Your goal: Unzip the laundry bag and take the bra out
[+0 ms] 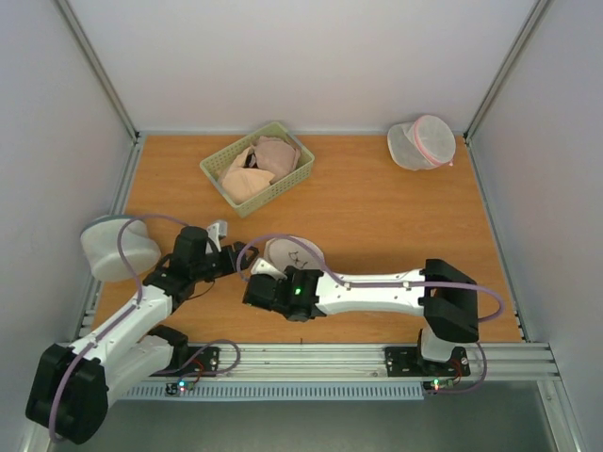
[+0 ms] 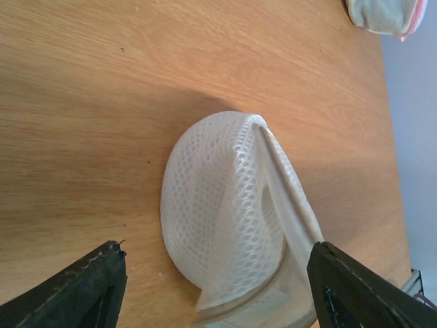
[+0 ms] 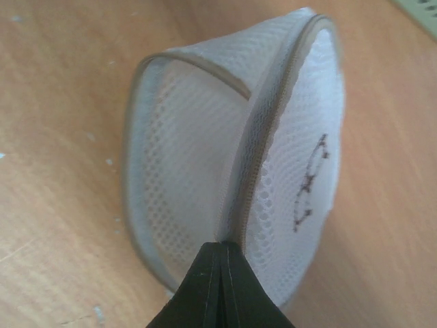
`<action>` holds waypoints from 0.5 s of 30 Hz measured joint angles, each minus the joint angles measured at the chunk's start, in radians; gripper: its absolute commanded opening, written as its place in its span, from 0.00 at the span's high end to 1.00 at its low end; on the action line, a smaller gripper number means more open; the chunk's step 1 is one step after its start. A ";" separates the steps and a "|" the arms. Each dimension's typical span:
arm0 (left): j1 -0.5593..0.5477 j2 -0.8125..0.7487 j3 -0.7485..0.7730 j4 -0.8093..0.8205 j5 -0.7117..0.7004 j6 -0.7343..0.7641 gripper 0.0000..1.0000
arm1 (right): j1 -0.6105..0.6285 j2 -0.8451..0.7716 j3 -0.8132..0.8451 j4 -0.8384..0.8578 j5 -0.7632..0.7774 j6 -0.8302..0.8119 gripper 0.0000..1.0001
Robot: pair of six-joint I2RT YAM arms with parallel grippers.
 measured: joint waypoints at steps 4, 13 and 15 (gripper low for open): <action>0.014 -0.013 -0.005 -0.004 -0.012 -0.001 0.27 | 0.007 0.032 -0.024 0.047 -0.077 -0.013 0.99; 0.018 -0.022 -0.011 -0.005 -0.016 0.000 0.24 | 0.008 0.112 -0.056 0.122 -0.181 -0.045 0.74; 0.020 -0.030 -0.018 -0.005 -0.017 0.004 0.20 | 0.008 0.119 -0.056 0.125 -0.187 -0.050 0.48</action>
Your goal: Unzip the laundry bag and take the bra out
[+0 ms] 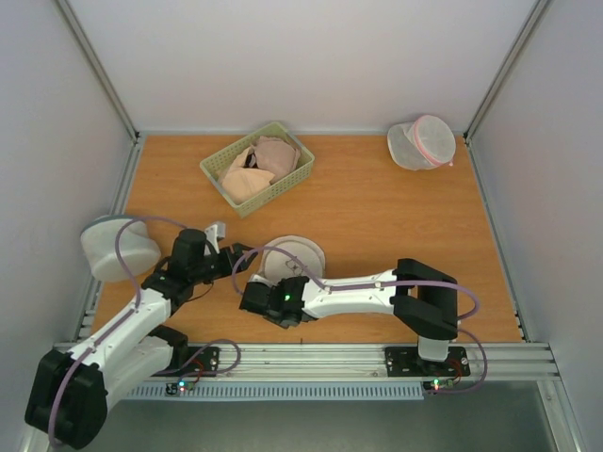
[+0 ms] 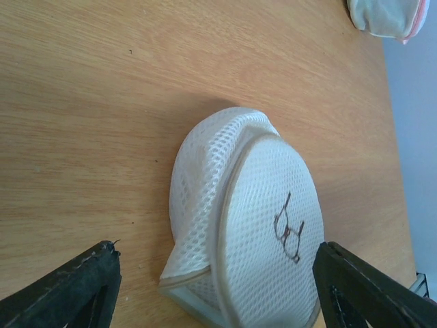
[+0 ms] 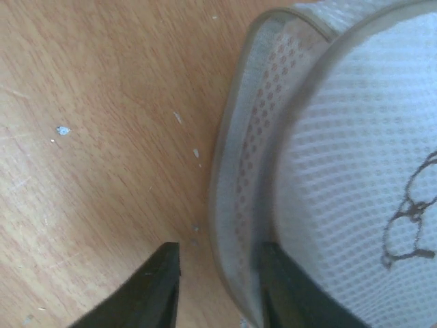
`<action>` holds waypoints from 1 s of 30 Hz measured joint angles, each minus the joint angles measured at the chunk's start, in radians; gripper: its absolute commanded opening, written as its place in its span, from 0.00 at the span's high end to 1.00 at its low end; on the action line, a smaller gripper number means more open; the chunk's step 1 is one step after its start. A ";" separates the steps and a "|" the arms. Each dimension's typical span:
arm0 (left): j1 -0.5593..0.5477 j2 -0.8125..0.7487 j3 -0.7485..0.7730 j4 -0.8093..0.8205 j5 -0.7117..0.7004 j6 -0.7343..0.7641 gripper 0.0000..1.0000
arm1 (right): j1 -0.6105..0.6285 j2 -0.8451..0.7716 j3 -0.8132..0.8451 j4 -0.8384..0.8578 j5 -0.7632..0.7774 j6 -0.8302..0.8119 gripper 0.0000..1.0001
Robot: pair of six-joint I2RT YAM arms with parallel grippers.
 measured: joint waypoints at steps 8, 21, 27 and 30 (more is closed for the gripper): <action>0.021 -0.043 -0.014 0.002 -0.015 0.019 0.01 | 0.000 -0.095 0.012 0.024 -0.112 -0.043 0.02; 0.166 -0.164 -0.032 0.034 -0.132 0.080 0.01 | -0.339 -0.660 -0.119 0.366 -0.344 -0.120 0.02; 0.241 -0.211 -0.056 0.129 -0.219 0.208 0.01 | -0.682 -0.873 -0.433 0.621 -0.231 -0.113 0.02; 0.266 -0.220 -0.060 0.180 -0.272 0.279 0.01 | -0.760 -0.912 -0.550 0.737 -0.168 -0.148 0.01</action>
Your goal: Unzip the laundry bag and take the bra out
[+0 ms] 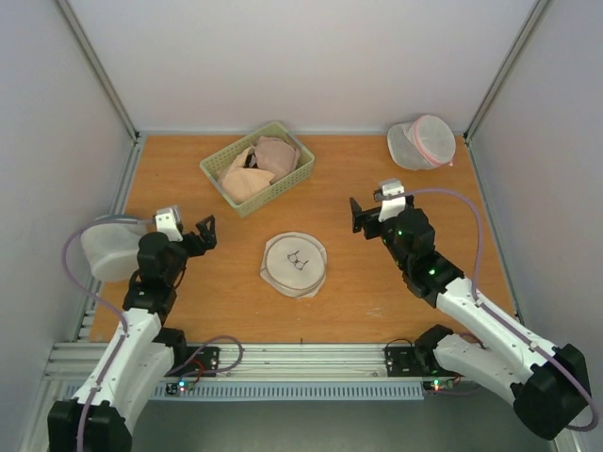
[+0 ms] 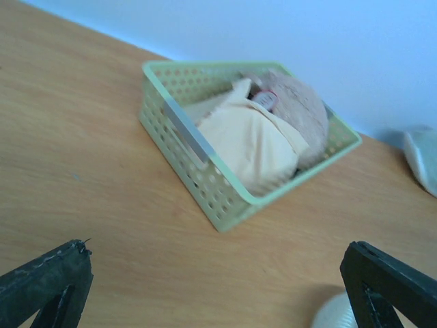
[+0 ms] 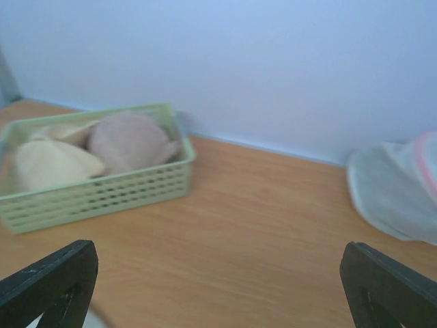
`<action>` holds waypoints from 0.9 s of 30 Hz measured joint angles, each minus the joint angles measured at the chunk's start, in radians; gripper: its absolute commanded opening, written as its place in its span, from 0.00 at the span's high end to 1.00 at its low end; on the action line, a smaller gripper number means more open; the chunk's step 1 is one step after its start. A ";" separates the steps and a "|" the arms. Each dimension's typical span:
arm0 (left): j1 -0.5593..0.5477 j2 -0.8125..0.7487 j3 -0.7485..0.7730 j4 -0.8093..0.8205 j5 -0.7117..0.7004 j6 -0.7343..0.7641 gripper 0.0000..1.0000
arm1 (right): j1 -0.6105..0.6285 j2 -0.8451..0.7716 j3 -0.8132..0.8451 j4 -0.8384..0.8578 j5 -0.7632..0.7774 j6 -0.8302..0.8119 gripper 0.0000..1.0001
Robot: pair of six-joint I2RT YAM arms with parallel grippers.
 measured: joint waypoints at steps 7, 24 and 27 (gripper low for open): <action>0.026 0.015 -0.036 0.110 -0.092 0.149 0.01 | -0.120 -0.023 -0.242 0.337 0.116 -0.087 0.01; 0.032 0.271 -0.176 0.465 -0.187 0.341 0.01 | -0.360 0.296 -0.558 1.031 0.172 -0.150 0.01; 0.032 0.345 -0.162 0.500 -0.199 0.333 0.01 | -0.391 0.388 -0.590 1.138 0.132 -0.149 0.02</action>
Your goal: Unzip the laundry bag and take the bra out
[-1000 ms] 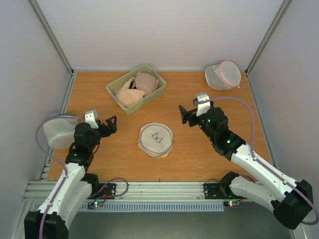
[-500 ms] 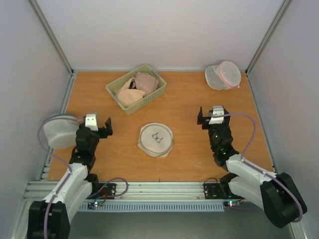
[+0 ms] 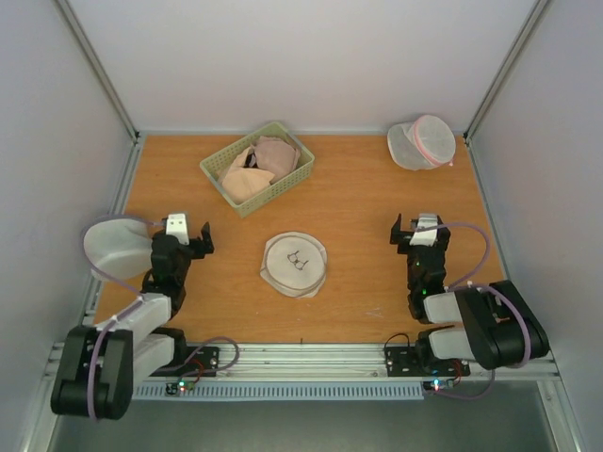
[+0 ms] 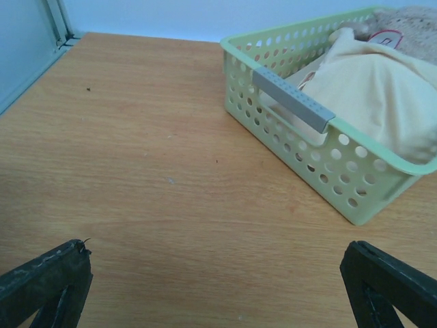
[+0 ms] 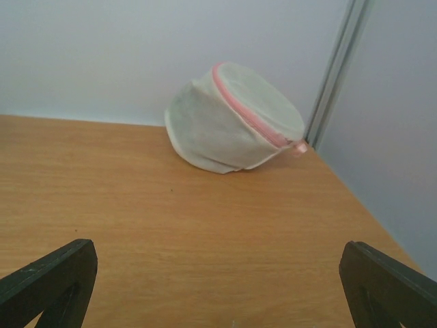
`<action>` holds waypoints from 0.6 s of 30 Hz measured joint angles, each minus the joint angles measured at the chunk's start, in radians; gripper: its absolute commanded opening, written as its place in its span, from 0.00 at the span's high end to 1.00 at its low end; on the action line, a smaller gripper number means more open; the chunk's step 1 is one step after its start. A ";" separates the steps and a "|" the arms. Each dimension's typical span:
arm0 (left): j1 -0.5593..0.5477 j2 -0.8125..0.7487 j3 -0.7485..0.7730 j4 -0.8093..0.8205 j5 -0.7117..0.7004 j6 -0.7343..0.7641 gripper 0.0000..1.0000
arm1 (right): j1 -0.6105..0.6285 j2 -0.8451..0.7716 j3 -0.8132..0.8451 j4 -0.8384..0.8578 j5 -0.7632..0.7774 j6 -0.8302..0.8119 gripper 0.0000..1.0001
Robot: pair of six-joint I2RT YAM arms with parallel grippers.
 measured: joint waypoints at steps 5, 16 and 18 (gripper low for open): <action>0.000 0.127 0.063 0.040 -0.018 -0.021 0.00 | -0.038 0.111 0.002 0.145 -0.079 0.006 0.02; 0.000 0.345 0.282 0.012 -0.046 -0.029 0.01 | -0.080 0.290 0.075 0.256 -0.214 0.009 0.02; -0.001 0.357 0.294 0.002 -0.029 -0.029 0.01 | -0.100 0.290 0.101 0.241 -0.250 0.012 0.02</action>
